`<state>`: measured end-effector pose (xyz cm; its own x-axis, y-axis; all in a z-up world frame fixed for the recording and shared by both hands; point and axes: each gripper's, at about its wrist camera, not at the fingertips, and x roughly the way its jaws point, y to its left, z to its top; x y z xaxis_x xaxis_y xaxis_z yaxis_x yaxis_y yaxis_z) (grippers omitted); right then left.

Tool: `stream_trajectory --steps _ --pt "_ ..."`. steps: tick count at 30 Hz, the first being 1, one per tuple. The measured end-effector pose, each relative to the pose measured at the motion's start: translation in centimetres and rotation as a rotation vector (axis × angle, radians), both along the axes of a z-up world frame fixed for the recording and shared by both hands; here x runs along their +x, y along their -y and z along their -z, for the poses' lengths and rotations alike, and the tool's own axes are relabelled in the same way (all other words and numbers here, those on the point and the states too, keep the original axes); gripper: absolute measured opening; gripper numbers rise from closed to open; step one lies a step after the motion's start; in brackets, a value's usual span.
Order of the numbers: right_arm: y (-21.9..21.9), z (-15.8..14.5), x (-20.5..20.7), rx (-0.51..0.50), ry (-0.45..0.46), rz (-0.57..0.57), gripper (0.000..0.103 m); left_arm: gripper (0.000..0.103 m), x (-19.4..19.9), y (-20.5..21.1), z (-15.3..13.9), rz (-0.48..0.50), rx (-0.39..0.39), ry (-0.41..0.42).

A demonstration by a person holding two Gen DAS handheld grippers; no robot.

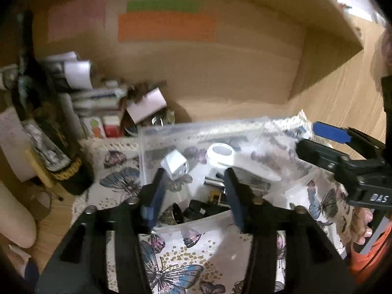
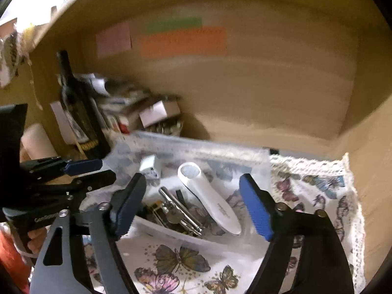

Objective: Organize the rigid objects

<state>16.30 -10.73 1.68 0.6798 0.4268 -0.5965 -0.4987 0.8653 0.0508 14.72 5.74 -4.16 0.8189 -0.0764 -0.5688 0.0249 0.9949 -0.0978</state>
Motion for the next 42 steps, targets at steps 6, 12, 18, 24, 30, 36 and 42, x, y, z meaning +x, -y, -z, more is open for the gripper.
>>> stream_trajectory --steps 6,12,18,24,30,36,42 --pt "1.9 -2.8 -3.2 0.048 0.099 0.030 0.092 0.074 -3.5 0.6 -2.7 -0.009 0.003 0.107" --pt "3.2 -4.0 -6.3 0.068 0.171 0.049 0.102 0.093 -6.8 1.3 -4.3 -0.022 0.009 0.191" --pt "3.8 -4.6 -9.3 0.082 0.226 0.056 0.103 0.101 -9.7 2.0 -5.3 -0.019 0.003 0.254" --pt "4.2 -5.2 -11.1 0.113 0.255 0.058 0.103 0.101 -11.6 2.2 -5.8 -0.016 0.006 0.294" --pt "4.3 -5.4 -12.0 0.121 0.270 0.061 0.103 0.102 -12.5 2.3 -6.2 -0.015 0.009 0.317" --pt "4.2 -5.4 -12.2 0.117 0.278 0.062 0.103 0.102 -12.7 2.4 -6.2 -0.019 0.016 0.327" --pt "4.1 -5.5 -12.4 0.115 0.285 0.063 0.103 0.102 -12.9 2.5 -6.3 -0.015 0.022 0.334"
